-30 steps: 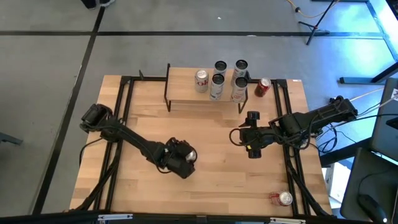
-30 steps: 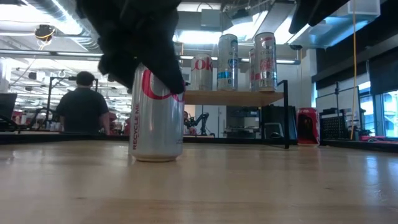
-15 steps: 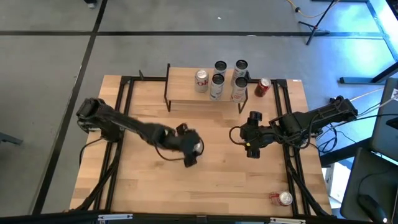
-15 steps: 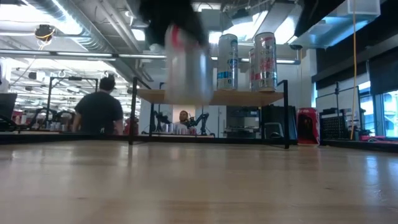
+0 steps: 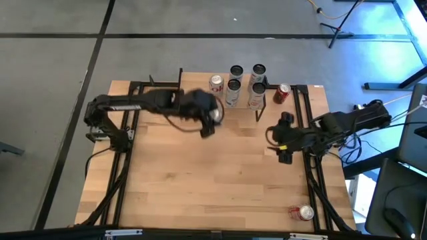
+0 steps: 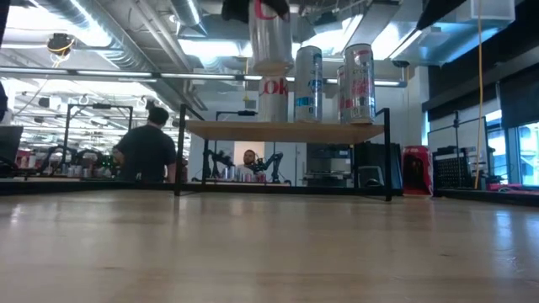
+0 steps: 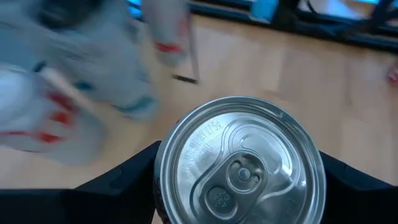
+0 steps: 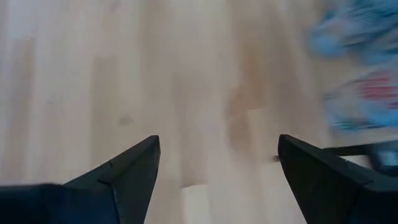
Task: Place canned beverage on shelf
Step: Put the red-silver soda can on the shelf aligned with the other red-silver soda can
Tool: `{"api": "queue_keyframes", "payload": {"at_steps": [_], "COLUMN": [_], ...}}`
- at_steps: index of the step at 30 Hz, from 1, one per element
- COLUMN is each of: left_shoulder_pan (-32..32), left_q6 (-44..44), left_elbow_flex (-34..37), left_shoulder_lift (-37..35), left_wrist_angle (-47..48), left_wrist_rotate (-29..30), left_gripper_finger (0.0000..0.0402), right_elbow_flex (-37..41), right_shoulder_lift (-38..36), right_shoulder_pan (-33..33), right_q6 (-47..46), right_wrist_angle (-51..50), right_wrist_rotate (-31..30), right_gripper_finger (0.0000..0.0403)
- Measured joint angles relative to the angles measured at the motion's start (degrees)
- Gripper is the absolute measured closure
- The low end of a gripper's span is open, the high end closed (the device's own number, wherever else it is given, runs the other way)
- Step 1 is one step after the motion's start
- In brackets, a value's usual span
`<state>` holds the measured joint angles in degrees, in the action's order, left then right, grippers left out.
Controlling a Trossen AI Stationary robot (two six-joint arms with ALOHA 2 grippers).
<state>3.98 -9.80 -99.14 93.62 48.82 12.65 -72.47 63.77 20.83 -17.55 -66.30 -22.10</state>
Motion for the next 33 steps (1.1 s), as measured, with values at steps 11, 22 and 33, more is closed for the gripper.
{"api": "queue_keyframes", "payload": {"at_steps": [11, 22, 33], "left_shoulder_pan": [13.18, 21.07, 24.36], "left_q6": [12.18, 23.53, 29.35], "left_elbow_flex": [-1.09, -1.07, -1.05], "left_shoulder_lift": [1.83, 6.33, 9.47], "left_wrist_angle": [-1.16, -4.47, -5.05], "left_wrist_rotate": [-10.65, -21.7, -24.61], "left_gripper_finger": [0.0128, 0.0127, 0.0126], "right_elbow_flex": [0.0, 0.0, 0.0], "right_shoulder_lift": [-4.54, -4.44, -4.44], "right_shoulder_pan": [-13.73, -24.06, -25.83], "right_q6": [3.95, 3.87, 0.92], "right_wrist_angle": [-1.33, -2.86, -2.81], "right_wrist_rotate": [-4.55, -3.81, -3.79], "right_gripper_finger": [0.0091, 0.0091, 0.0091]}}
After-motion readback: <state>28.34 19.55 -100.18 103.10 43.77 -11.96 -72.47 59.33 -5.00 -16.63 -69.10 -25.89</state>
